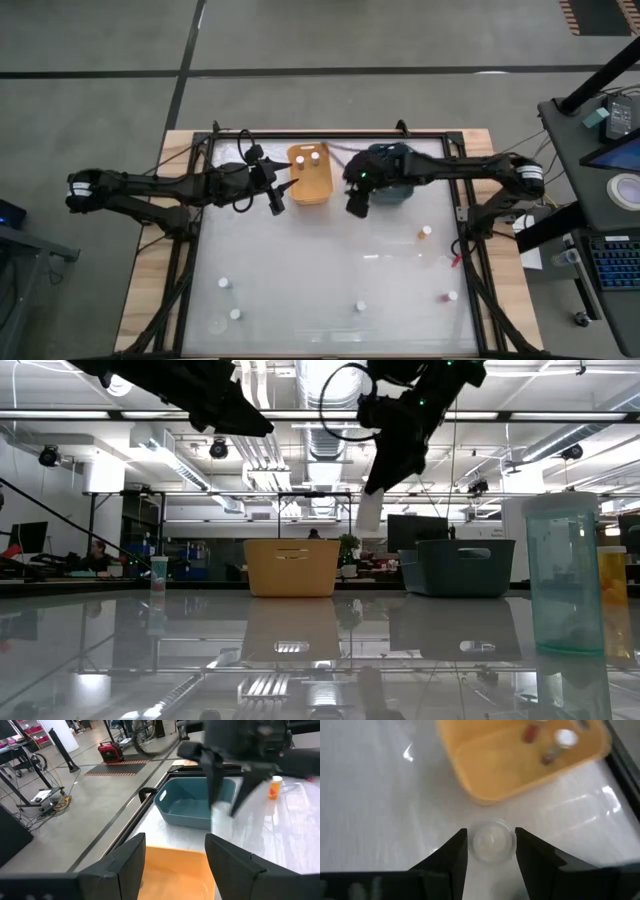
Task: Pick and place medicine bottles into bin by pill shape (circle, oval)
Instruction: Put the white tablet bottle into the green bin
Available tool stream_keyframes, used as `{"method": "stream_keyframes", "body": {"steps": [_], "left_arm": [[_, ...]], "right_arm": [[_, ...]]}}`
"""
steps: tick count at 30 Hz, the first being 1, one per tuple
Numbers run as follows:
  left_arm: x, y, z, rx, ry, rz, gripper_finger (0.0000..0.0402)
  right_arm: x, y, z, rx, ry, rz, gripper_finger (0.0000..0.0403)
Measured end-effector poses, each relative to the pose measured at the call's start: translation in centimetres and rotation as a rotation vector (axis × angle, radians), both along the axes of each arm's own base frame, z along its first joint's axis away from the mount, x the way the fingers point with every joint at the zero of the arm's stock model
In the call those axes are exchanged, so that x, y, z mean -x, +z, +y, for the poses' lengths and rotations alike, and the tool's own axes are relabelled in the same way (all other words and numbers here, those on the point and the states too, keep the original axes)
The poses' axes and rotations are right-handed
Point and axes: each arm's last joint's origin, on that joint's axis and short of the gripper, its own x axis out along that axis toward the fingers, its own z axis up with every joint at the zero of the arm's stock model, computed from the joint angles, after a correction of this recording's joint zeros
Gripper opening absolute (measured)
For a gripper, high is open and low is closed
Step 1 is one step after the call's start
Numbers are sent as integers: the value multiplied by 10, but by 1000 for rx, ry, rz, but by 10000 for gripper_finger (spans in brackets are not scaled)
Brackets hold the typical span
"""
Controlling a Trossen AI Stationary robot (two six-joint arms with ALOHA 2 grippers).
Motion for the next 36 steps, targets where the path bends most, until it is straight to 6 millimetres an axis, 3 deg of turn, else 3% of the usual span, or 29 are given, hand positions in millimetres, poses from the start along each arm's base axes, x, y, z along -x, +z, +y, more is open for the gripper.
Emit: {"method": "stream_keyframes", "body": {"steps": [5,12,21,36], "left_arm": [[0,0,0,0,0,0,190],[0,0,0,0,0,0,190],[0,0,0,0,0,0,190],[0,0,0,0,0,1,190]], "right_arm": [[21,15,-24,-10,-215,-17,141],[47,17,-59,-53,-464,7,141],[60,4,-87,-76,-585,44,141],[77,-34,-104,-99,-691,48,141]]}}
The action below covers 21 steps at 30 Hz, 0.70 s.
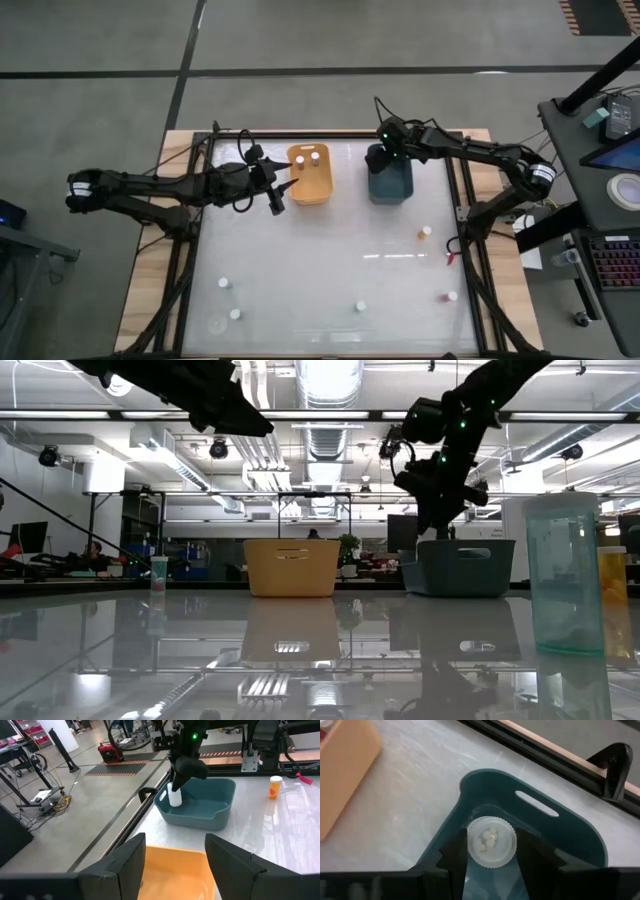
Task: Pick and place medicine bottles into bin by pill shape (circle, oval)
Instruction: Put the white tablet bottle into the green bin
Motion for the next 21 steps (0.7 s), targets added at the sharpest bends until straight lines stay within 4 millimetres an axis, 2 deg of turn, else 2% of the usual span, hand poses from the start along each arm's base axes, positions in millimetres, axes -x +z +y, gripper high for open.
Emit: {"method": "stream_keyframes", "body": {"steps": [13,21], "left_arm": [[0,0,0,0,0,0,190],[0,0,0,0,0,0,190]], "right_arm": [[-6,-30,-6,-13,2,30,141],[-8,-38,-8,-28,6,59,141]]}}
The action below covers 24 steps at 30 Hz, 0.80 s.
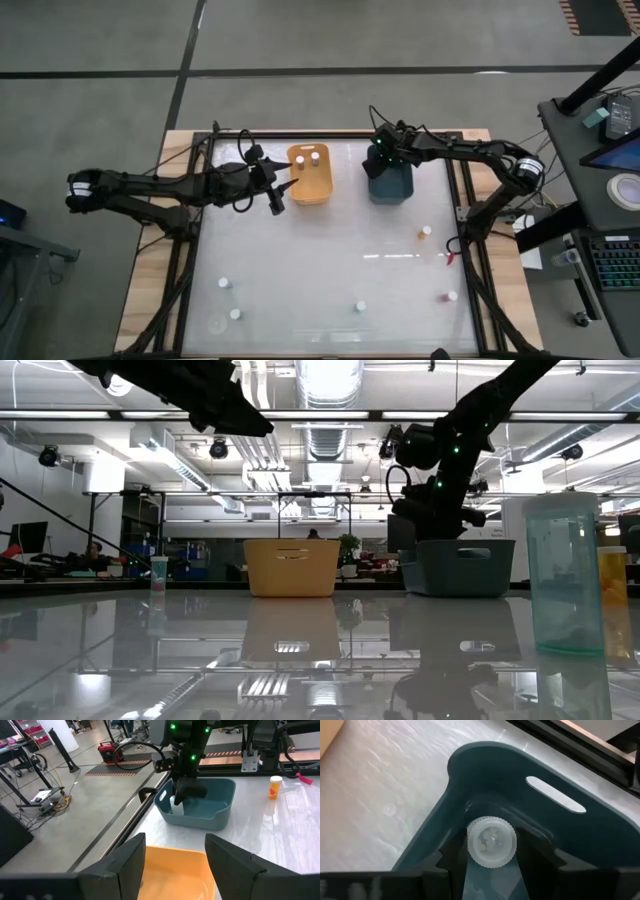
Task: Pick and place medicine bottles into bin by pill shape (circle, oval)
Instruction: Put the white tablet bottle into the green bin
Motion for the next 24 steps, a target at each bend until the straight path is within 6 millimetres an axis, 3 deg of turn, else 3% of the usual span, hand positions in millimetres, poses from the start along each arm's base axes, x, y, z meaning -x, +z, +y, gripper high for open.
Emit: {"method": "stream_keyframes", "body": {"steps": [13,24], "left_arm": [[0,0,0,0,0,0,190],[0,0,0,0,0,-2,190]], "right_arm": [[0,0,0,-1,0,1,144],[0,0,0,0,0,0,213]]}}
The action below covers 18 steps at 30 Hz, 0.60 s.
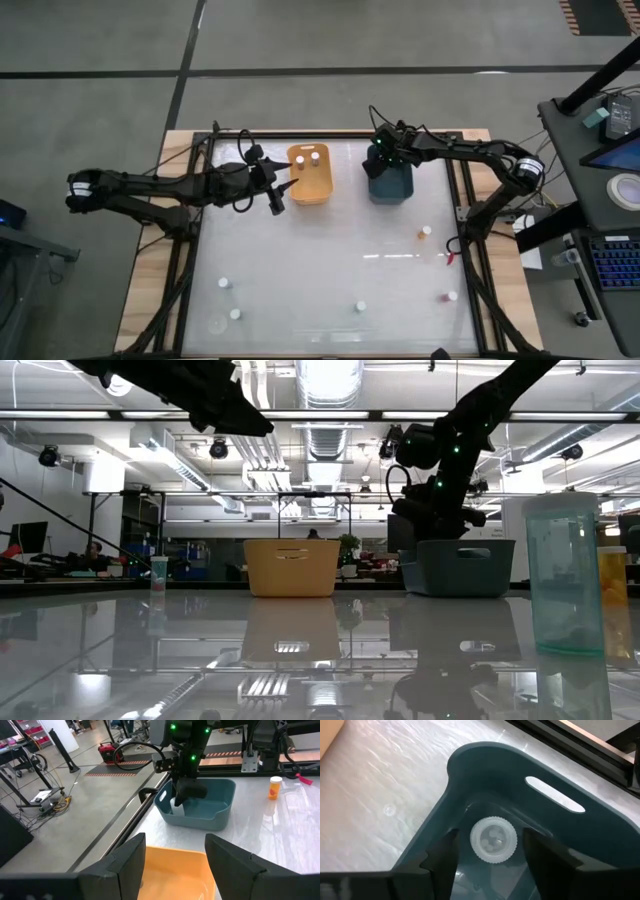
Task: Pick and place medicine bottles into bin by pill shape (circle, oval)
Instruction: Put the white tablet bottle into the green bin, then put the top blue capsule bottle into the yellow bin
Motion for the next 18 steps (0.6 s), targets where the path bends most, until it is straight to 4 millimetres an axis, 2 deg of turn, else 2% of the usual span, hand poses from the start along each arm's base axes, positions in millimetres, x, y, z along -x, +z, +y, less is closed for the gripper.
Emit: {"method": "stream_keyframes", "body": {"steps": [4,10,18], "left_arm": [[0,0,0,0,0,-2,190],[0,1,0,0,0,-5,190],[0,1,0,0,0,-8,190]], "right_arm": [[1,3,0,-10,0,13,223],[0,17,4,-33,4,40,220],[-4,38,29,-26,60,9,219]]}}
